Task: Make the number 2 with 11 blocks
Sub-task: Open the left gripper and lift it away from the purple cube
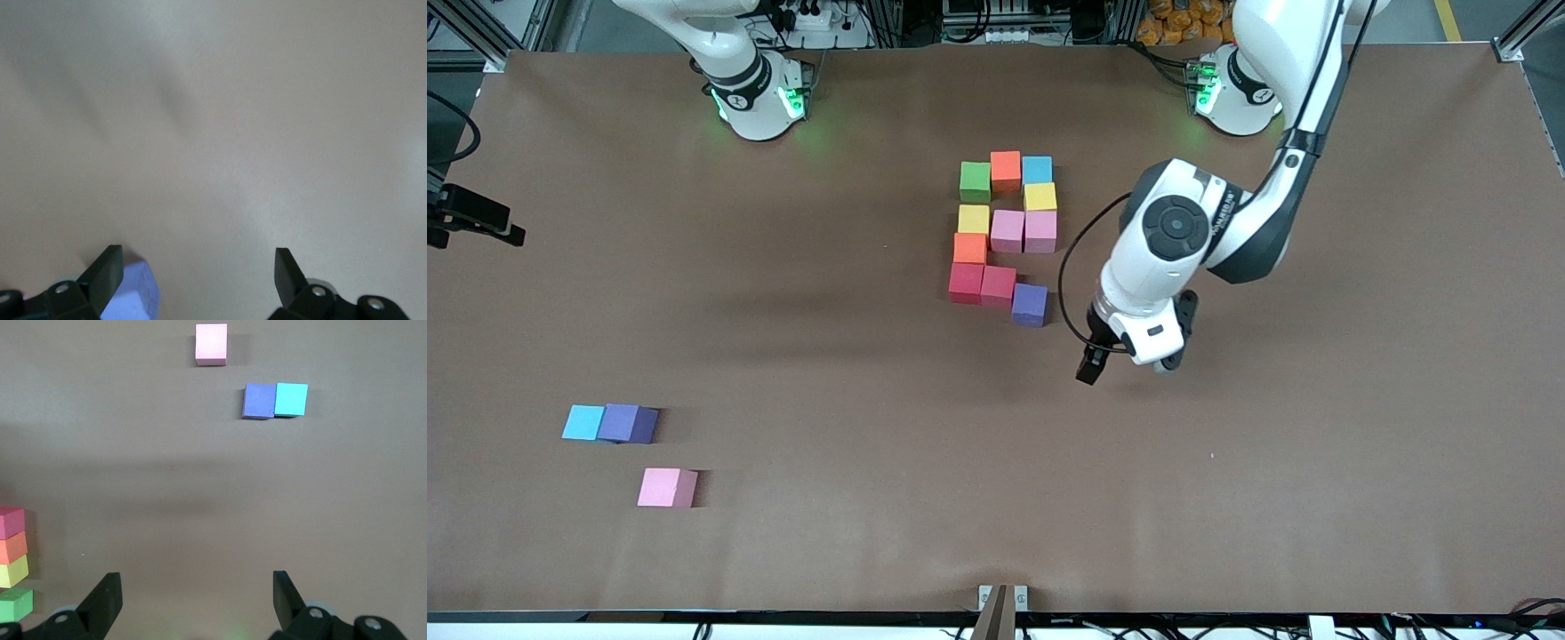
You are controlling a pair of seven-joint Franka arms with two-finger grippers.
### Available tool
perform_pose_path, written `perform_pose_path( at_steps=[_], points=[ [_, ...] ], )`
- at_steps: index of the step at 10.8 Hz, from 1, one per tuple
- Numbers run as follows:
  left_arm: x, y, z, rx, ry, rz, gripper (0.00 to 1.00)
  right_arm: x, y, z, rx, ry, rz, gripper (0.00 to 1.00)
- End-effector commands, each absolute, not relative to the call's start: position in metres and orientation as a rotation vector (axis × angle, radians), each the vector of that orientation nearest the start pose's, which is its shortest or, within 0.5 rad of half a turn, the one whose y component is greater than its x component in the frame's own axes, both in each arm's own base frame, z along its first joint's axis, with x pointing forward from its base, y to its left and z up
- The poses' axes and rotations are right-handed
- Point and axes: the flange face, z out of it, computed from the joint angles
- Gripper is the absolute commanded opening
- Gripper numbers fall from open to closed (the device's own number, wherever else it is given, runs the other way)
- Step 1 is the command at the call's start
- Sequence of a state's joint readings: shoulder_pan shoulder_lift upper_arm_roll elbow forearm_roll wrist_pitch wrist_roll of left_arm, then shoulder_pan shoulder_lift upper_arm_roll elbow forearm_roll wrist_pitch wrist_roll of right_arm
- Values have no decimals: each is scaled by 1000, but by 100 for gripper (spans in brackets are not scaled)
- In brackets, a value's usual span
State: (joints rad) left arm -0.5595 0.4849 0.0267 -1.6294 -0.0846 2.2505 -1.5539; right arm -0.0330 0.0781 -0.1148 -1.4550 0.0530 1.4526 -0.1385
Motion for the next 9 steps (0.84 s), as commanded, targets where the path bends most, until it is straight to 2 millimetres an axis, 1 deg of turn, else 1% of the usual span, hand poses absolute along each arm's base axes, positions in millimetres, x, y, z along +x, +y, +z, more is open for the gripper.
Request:
perform_pose_path(
  at_steps=[1, 2, 3, 4, 5, 6, 7, 8, 9],
  points=[
    [603, -324, 381, -2972, -1328, -69, 100, 565, -74, 630, -3077, 31, 105, 100],
    [604, -311, 393, -3030, -1147, -63, 100, 565, -73, 630, -3077, 29, 105, 100],
    [609, -293, 407, -3080, -959, -93, 100, 565, -74, 630, -3077, 31, 105, 100],
    [610, -282, 424, -3109, -734, -151, 100, 565, -74, 630, -3077, 31, 105, 100],
    [614, -263, 441, -3105, -552, -224, 100, 565, -74, 630, -3077, 31, 105, 100],
    [615, -251, 455, -3096, -426, -250, 100, 565, -73, 630, -3077, 29, 105, 100],
    [615, -234, 472, -3086, -319, -267, 100, 565, -73, 630, -3079, 29, 106, 100],
    [617, -207, 490, -3060, -239, -282, 100, 565, -72, 630, -3079, 27, 106, 100],
    [616, -186, 506, -3041, -108, -278, 100, 566, -72, 629, -3079, 27, 103, 100]
  ],
)
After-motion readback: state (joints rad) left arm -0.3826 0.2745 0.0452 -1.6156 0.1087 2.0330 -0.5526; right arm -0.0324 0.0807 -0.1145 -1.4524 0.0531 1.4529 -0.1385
